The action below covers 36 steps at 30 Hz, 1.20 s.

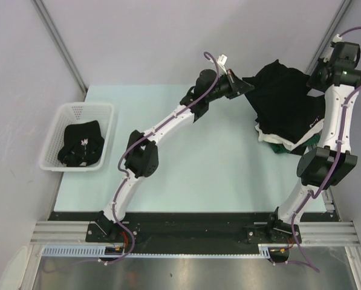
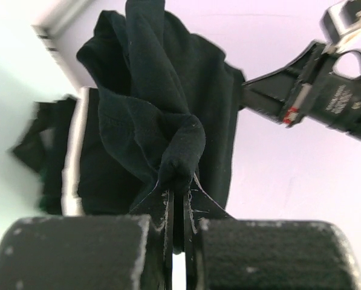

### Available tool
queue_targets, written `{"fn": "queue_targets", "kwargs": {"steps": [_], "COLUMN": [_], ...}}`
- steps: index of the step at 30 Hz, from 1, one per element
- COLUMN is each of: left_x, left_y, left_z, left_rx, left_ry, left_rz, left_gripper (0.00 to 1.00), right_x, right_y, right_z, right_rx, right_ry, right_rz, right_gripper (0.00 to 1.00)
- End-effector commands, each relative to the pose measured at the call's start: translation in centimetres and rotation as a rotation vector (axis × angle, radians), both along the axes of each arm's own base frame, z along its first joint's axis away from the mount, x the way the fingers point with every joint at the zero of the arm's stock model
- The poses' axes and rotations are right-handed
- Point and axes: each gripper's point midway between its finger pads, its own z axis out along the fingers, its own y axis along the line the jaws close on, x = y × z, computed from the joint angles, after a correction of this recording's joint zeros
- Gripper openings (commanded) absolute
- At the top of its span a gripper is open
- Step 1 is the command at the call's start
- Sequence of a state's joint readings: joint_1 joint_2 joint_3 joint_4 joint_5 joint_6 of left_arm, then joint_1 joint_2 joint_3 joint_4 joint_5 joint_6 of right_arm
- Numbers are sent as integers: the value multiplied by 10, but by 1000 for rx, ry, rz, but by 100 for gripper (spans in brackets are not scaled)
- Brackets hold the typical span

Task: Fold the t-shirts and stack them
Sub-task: Put the neatly folded tshirt into the corner of the board with both arms

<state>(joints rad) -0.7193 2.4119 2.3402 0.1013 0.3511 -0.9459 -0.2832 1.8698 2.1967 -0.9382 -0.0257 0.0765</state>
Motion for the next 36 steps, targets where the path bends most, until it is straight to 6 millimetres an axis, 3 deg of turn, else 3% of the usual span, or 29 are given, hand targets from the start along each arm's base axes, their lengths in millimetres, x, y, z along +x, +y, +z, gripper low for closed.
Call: {"fn": "queue_targets", "kwargs": {"steps": [1, 7, 11, 16, 18, 26, 29, 36], "left_x": [-24, -34, -33, -33, -32, -35, -36, -29], "left_y": [-15, -22, -22, -25, -27, -27, -27, -38], "left_z": [62, 67, 68, 60, 55, 65, 61, 23], "left_rx": [-229, -270, -270, -277, -280, -318, -308, -295], "left_ry": [-81, -82, -87, -73, -60, -64, -55, 19], "left_rz": [-100, -135, -129, -139, -147, -163, -170, -175], "left_gripper": [0, 0, 0, 0, 0, 0, 0, 0], "right_x": [-25, -33, -37, -43, -46, -50, -55, -58], "right_y": [-45, -70, -74, -85, -91, -96, -104, -118], "right_z": [45, 61, 76, 72, 80, 99, 94, 55], "right_rx": [-67, -64, -71, -65, -68, -64, -59, -60], "right_ry": [-116, -161, -195, -188, -210, -260, -241, -135], "right_rz": [-148, -204, -210, -236, -247, -253, -287, -335], "right_gripper": [0, 0, 0, 0, 0, 0, 0, 0]}}
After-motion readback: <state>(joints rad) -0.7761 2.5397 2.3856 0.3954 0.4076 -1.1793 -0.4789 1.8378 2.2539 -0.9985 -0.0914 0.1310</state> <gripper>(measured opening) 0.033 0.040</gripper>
